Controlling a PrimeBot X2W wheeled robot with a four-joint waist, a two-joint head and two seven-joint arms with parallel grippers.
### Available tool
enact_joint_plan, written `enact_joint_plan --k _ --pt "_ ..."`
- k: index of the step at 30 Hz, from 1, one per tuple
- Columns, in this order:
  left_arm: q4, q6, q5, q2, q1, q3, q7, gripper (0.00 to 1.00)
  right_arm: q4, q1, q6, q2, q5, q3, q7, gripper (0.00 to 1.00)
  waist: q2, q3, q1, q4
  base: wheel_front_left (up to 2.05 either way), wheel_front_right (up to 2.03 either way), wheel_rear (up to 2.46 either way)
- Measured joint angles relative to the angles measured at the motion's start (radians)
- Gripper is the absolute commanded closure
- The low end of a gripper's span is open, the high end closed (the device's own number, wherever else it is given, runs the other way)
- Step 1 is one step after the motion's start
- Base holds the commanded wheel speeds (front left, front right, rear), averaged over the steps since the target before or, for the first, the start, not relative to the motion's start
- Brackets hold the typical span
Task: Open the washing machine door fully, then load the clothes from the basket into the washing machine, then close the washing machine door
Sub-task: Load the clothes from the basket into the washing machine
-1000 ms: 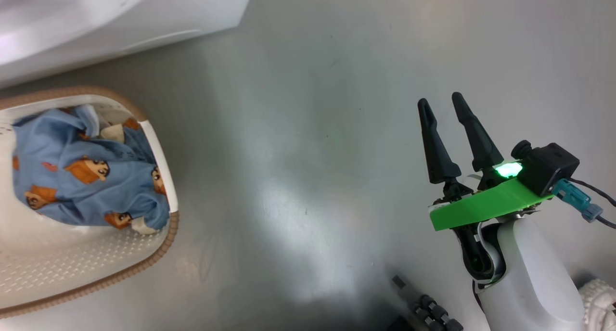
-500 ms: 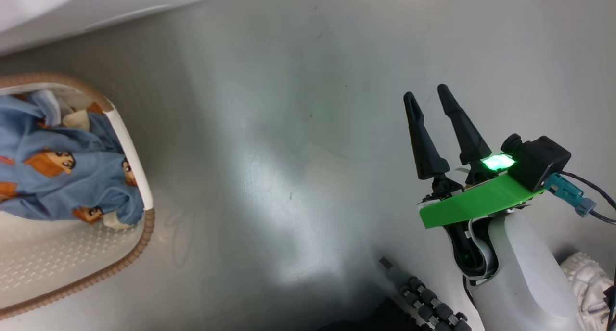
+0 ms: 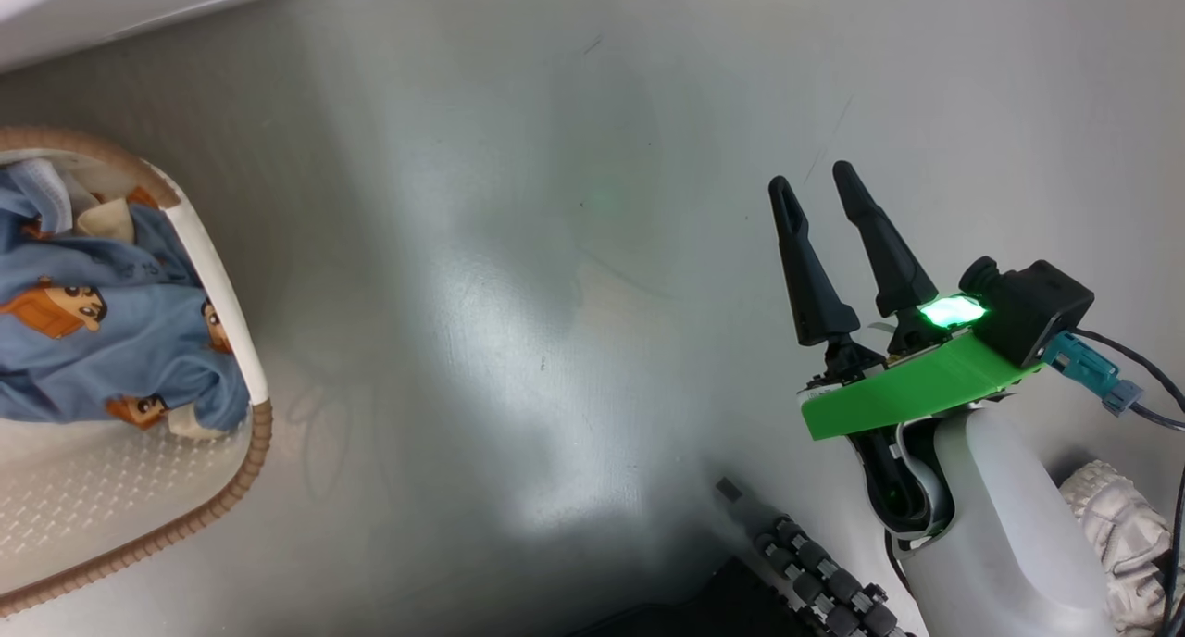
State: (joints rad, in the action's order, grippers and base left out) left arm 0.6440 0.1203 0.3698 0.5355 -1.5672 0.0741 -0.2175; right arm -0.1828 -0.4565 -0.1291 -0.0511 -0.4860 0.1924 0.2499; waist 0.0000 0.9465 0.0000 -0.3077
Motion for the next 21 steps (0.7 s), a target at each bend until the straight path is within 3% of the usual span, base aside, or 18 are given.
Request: enact_joint_plan --k 6,7,8,21 --pt "0.010 0.000 0.007 -0.001 0.000 0.013 -0.010 1.00 -0.005 -0.020 0.000 0.000 0.000 0.000 0.000 0.00 0.0000 -0.002 0.0000 0.009 0.00 0.00 0.00" --pt "0.012 0.000 0.007 -0.002 0.000 0.013 -0.007 0.68 -0.005 -0.022 0.000 0.000 0.000 -0.001 0.000 0.00 0.0000 -0.003 0.0000 0.011 0.00 0.00 0.00" --pt "0.012 0.000 0.007 -0.002 0.000 0.015 0.001 0.00 -0.006 -0.022 0.000 0.000 0.000 -0.002 0.000 0.00 0.0000 -0.004 0.0000 0.014 0.00 0.00 0.00" --pt "0.016 -0.025 0.038 -0.044 0.067 0.016 0.078 0.00 -0.015 -0.022 0.000 0.000 0.013 -0.022 0.000 0.00 0.0000 -0.049 0.0000 0.042 0.00 0.00 0.00"
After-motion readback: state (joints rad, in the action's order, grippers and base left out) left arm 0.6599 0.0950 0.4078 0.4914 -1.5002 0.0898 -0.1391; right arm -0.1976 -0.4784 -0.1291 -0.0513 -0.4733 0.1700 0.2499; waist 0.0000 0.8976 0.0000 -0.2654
